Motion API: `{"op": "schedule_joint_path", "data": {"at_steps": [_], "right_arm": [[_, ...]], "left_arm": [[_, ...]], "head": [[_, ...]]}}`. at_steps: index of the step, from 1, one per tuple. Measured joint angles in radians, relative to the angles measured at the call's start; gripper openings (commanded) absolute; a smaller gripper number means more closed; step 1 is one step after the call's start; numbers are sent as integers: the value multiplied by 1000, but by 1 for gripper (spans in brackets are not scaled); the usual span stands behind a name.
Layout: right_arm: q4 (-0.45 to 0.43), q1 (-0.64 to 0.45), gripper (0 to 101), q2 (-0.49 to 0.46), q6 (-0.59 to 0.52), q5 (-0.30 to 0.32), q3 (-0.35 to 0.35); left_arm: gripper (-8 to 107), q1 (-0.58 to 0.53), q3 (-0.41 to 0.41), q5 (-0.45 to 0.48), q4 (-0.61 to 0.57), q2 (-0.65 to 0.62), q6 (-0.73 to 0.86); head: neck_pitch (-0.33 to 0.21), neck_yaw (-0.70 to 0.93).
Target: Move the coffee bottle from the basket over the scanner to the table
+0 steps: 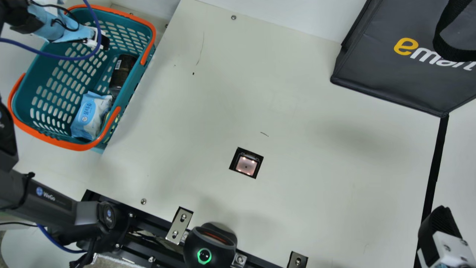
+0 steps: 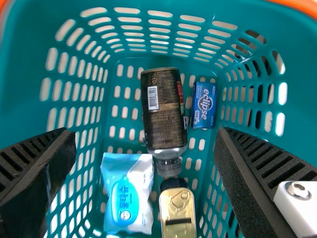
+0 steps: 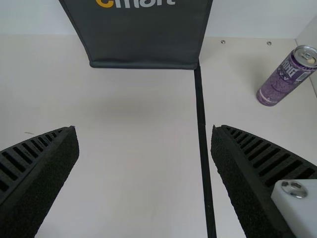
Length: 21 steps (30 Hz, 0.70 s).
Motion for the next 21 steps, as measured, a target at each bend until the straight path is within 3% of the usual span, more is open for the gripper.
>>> {"op": "schedule_joint_path", "data": {"at_steps": [9,21], "right_arm": [[0,0,95,0,0,0,0],[0,0,95,0,0,0,0]], "left_arm": [[90,-22,16,-35,36,107,-10],[90,-16,105,-76,59,143,-5]], "head": [[0,0],[-2,-2]]}}
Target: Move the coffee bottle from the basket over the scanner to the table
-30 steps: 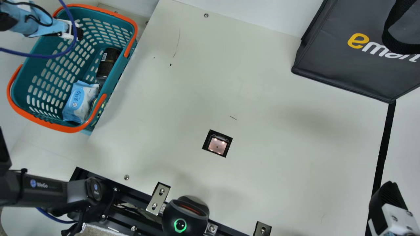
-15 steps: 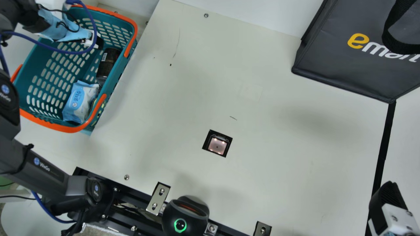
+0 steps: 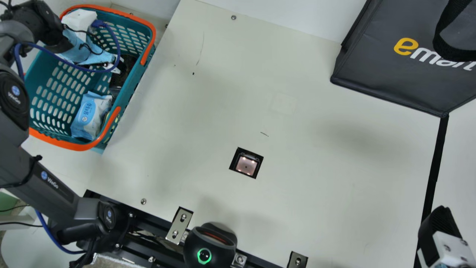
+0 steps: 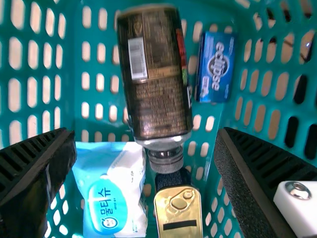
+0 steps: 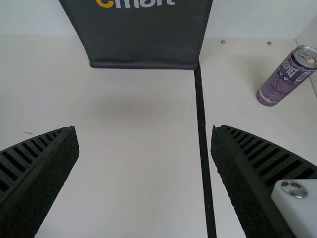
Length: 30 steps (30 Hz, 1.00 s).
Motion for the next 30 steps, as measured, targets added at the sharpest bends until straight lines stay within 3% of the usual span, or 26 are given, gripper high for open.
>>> {"op": "schedule_joint_path", "data": {"at_steps": [10,19,30], "right_arm": [[0,0,95,0,0,0,0],[0,0,95,0,0,0,0],[0,0,95,0,0,1,0]], "left_arm": [[90,28,107,-54,-2,-15,25],[90,54,196,-137,-73,-38,81],[90,60,188,-243,-208,0,132]], "head": [[2,2],[2,0],[2,2]]}}
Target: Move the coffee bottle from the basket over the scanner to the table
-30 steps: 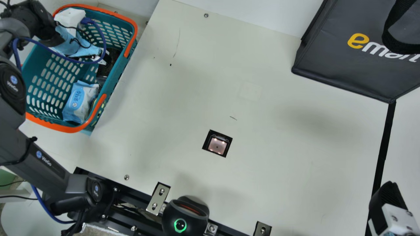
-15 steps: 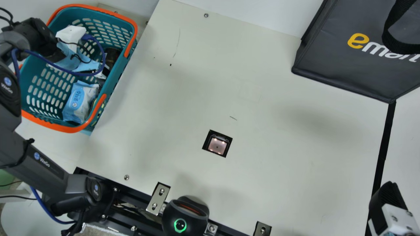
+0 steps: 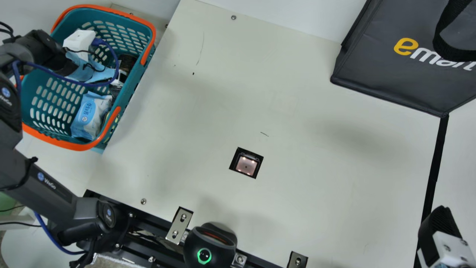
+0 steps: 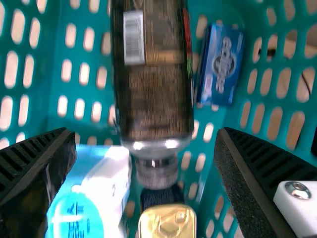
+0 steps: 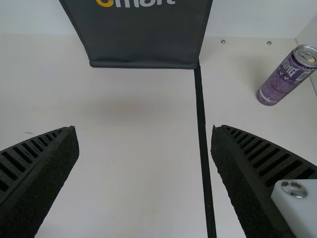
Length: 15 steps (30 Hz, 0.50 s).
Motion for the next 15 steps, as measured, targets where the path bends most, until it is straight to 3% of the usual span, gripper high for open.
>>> {"op": "schedule_joint_path", "data": {"at_steps": [15], "right_arm": [[0,0,95,0,0,0,0]], "left_arm": [[90,-31,-81,-62,-43,145,0]], "head": [[0,0]]}}
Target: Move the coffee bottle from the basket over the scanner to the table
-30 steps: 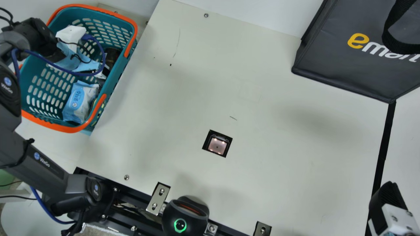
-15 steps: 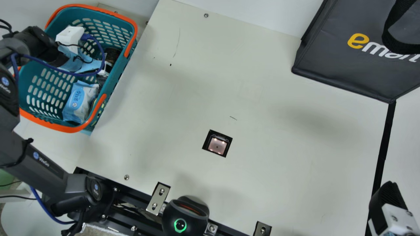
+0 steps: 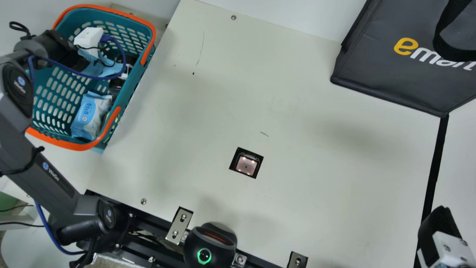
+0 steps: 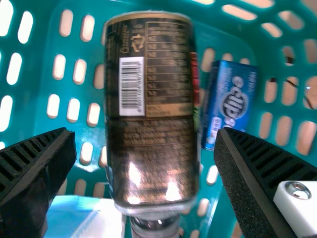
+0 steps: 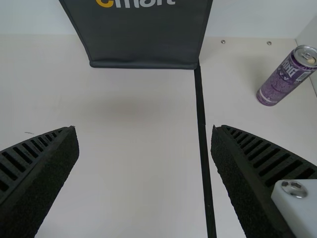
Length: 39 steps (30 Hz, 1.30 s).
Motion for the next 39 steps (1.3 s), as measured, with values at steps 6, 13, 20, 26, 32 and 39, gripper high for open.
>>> {"op": "schedule_joint_path", "data": {"at_steps": [6,13,20,26,32,39], "right_arm": [[0,0,95,0,0,0,0],[0,0,95,0,0,0,0],[0,0,95,0,0,0,0],[0,0,95,0,0,-1,0],[0,0,95,0,0,-1,0],[0,0,95,0,0,-1,0]], "left_arm": [[90,-7,-36,-4,25,56,-23],[57,-15,-60,-4,44,91,-39],[10,-19,-56,-2,55,81,-58],[-8,-19,-41,8,50,45,-85],[-8,-15,-32,48,72,-4,-143],[-8,-7,-24,126,129,-79,-232]], "head": [[-2,0],[0,0],[0,0],[0,0],[0,0],[0,0]]}}
